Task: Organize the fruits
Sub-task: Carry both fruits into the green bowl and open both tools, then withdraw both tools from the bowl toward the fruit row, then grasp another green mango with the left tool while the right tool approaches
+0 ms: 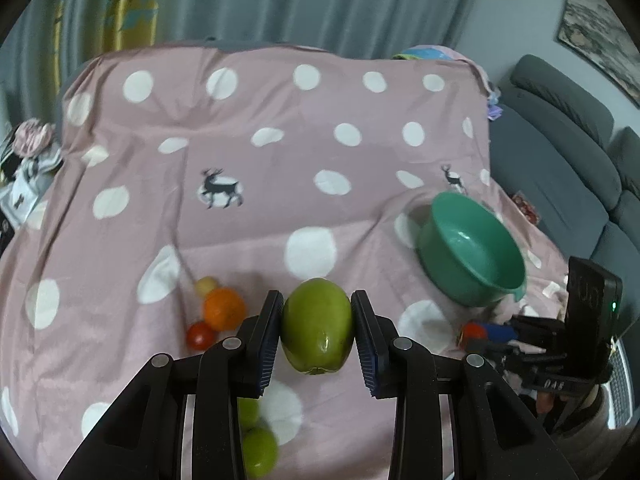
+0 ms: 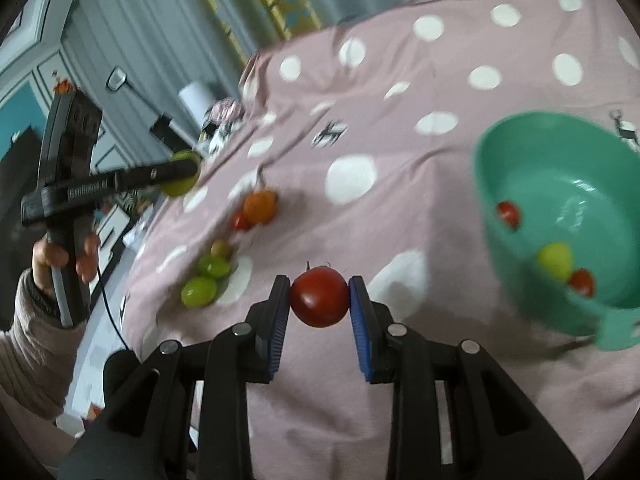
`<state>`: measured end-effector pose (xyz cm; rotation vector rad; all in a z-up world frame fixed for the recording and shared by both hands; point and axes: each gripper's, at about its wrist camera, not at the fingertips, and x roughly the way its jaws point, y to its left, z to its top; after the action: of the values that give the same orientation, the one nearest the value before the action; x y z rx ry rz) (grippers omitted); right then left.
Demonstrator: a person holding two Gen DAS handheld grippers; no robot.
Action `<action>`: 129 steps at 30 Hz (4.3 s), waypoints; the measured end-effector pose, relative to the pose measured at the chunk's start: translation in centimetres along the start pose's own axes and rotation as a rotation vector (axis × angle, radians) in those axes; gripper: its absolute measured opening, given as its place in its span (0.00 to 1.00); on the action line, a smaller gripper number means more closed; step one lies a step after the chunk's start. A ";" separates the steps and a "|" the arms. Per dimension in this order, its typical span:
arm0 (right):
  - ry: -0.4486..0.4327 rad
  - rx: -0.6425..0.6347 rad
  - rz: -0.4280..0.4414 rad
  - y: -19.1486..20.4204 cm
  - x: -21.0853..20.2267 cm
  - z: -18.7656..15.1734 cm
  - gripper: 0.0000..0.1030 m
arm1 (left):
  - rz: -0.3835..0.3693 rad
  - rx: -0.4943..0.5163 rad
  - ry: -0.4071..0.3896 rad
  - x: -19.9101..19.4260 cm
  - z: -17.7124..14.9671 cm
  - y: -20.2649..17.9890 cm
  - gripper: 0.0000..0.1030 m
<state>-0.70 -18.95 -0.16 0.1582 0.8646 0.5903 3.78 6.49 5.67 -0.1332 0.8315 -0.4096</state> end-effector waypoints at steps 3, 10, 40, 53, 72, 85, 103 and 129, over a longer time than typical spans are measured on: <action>-0.058 0.025 -0.032 -1.5 -1.9 0.7 0.30 | -0.028 0.022 -0.009 0.5 0.8 -1.8 0.34; -0.180 0.094 -0.116 -5.6 -6.2 1.5 0.30 | -0.135 0.094 -0.001 3.8 3.3 -8.1 0.34; -0.189 0.173 -0.381 -11.6 -7.6 -0.1 0.44 | -0.134 0.267 0.135 15.5 2.1 -19.8 0.56; -0.211 0.139 -0.239 -7.6 -8.3 -0.8 0.50 | -0.046 0.172 0.071 6.4 -1.9 -11.0 0.74; 0.001 -0.012 -0.074 0.6 -0.8 -1.1 0.51 | 0.116 -0.115 0.102 -1.5 -10.8 2.5 0.74; 0.112 -0.060 -0.005 3.5 3.2 -1.1 0.51 | 0.078 -0.087 0.128 -0.2 -11.4 2.6 0.73; 0.211 -0.095 0.134 6.6 7.8 0.3 0.51 | 0.043 -0.032 0.191 1.8 -11.6 3.0 0.64; 0.443 -0.257 0.290 12.8 19.8 2.3 0.56 | -0.070 -0.043 0.192 0.2 -13.1 2.7 0.37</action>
<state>5.51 2.79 -7.27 -0.0881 1.1926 1.0260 -4.97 9.43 -3.94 -0.1649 1.0268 -0.4755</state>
